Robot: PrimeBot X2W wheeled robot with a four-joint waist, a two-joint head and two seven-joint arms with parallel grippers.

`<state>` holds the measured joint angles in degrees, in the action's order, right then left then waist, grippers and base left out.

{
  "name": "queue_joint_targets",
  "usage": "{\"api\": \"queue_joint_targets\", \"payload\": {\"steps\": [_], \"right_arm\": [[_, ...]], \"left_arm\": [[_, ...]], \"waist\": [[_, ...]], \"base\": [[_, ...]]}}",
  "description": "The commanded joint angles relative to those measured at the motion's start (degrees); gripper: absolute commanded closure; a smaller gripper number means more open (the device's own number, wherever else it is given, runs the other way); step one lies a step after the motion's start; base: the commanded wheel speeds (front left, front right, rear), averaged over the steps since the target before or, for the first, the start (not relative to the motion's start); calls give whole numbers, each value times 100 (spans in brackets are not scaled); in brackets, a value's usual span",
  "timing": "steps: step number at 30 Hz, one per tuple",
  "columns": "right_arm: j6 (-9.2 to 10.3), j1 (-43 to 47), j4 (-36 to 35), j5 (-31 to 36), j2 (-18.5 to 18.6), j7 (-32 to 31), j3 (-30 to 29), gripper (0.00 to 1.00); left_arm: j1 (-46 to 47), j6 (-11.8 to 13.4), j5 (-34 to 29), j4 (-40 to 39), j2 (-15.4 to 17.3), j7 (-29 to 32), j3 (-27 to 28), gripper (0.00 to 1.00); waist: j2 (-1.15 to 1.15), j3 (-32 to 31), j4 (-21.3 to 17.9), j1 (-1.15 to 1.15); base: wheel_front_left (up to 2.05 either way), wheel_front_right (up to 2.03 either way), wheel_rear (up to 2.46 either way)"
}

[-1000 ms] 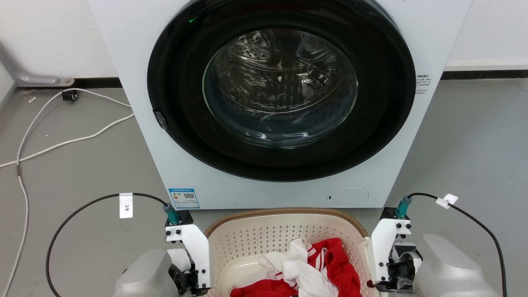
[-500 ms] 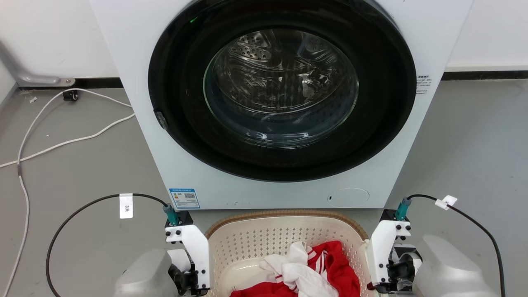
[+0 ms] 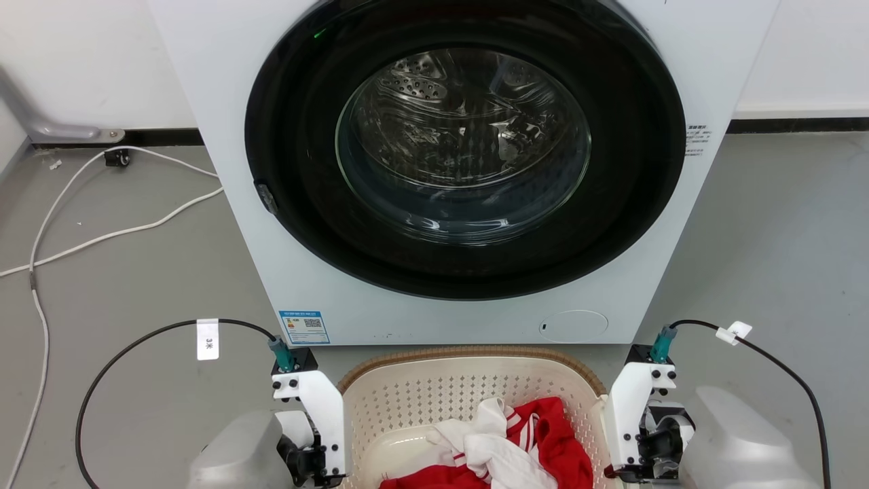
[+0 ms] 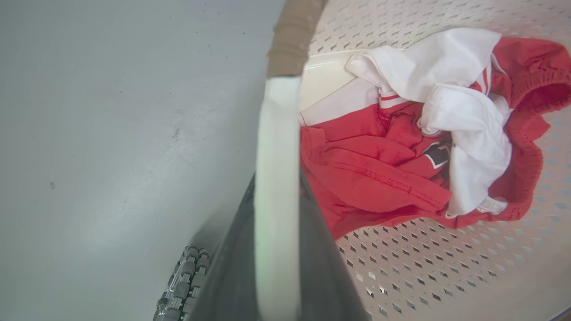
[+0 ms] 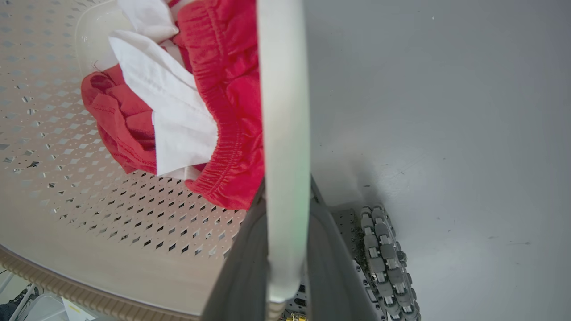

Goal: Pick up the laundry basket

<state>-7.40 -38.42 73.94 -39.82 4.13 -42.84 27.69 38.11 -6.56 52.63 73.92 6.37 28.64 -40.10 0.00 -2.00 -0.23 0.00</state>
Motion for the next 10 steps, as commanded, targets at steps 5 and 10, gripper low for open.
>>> {"api": "queue_joint_targets", "payload": {"steps": [5,10], "right_arm": [[-16,13,-12,47,-48,-3,-47,100],[-16,34,-12,81,-55,-47,-106,100]], "left_arm": [[-57,-10,30,-5,5,-17,-17,100],[-51,-13,63,-5,18,-34,-10,100]], "waist": [[0,-2,1,0],[0,5,0,0]], "base": [[0,0,0],[0,0,0]]}}
